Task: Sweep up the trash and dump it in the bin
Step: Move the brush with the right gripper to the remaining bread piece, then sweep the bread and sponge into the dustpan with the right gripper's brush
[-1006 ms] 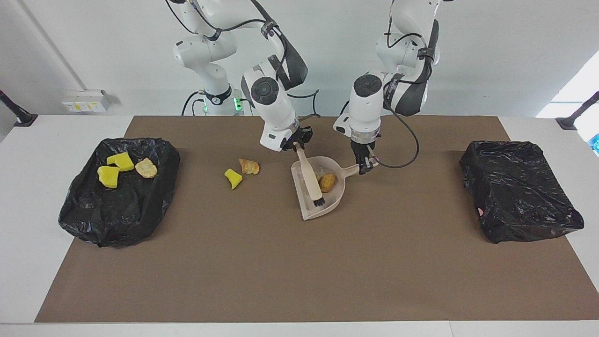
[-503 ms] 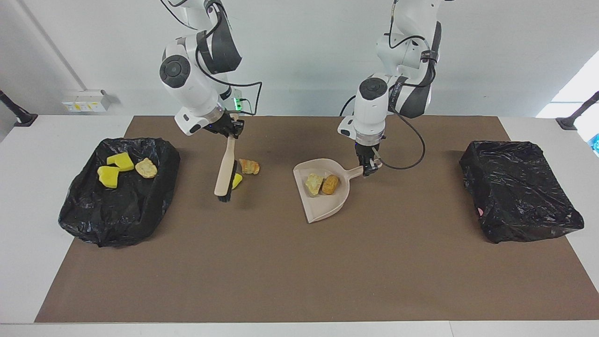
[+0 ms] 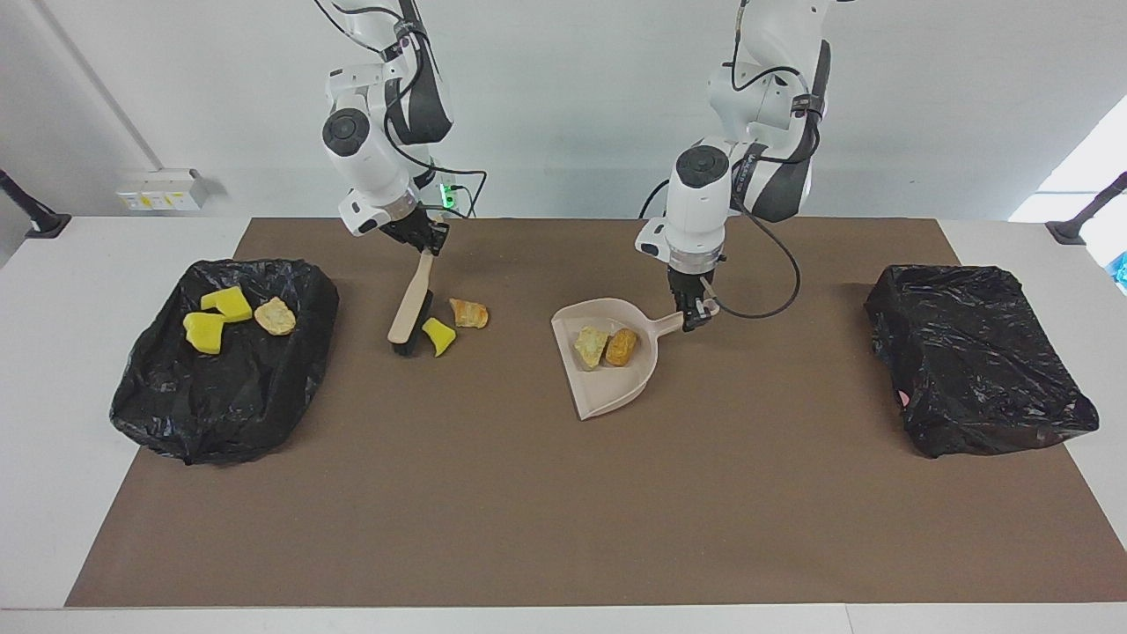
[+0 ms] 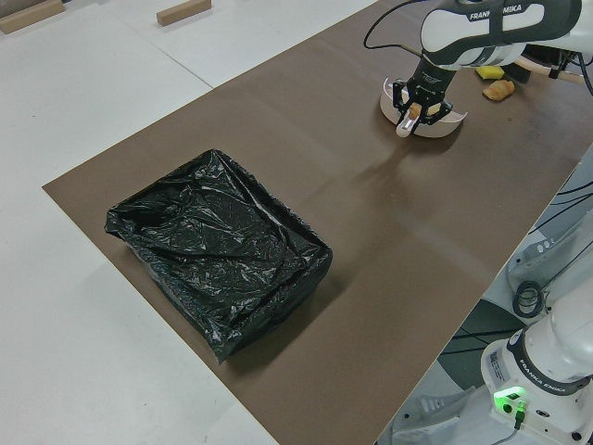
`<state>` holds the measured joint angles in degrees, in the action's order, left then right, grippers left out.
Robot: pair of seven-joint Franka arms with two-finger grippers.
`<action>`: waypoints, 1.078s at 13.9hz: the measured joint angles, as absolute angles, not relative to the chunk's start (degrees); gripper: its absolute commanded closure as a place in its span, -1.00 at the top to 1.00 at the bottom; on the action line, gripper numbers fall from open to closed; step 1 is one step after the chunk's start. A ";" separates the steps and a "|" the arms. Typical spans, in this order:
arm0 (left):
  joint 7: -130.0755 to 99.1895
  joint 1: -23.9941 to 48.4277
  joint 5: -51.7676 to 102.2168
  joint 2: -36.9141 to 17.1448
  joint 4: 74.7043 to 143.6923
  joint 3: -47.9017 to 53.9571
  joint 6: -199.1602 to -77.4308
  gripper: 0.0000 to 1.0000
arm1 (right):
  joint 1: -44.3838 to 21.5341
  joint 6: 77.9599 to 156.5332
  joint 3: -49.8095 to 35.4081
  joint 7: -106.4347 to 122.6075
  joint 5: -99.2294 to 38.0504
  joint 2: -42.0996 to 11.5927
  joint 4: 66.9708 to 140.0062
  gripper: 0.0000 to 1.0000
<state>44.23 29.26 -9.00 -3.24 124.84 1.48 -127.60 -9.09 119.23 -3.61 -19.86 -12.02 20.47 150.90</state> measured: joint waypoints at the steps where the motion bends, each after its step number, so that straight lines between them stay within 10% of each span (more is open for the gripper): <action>1: 44.22 29.25 -9.00 -3.24 124.84 1.48 -127.61 -1.00 | -10.96 120.62 -3.70 -22.52 -12.02 19.56 151.09 -1.00; 15: 42.89 29.21 -9.00 -3.24 124.91 1.48 -128.19 -1.00 | -30.05 124.92 -4.35 -39.09 -14.00 3.39 133.86 -1.00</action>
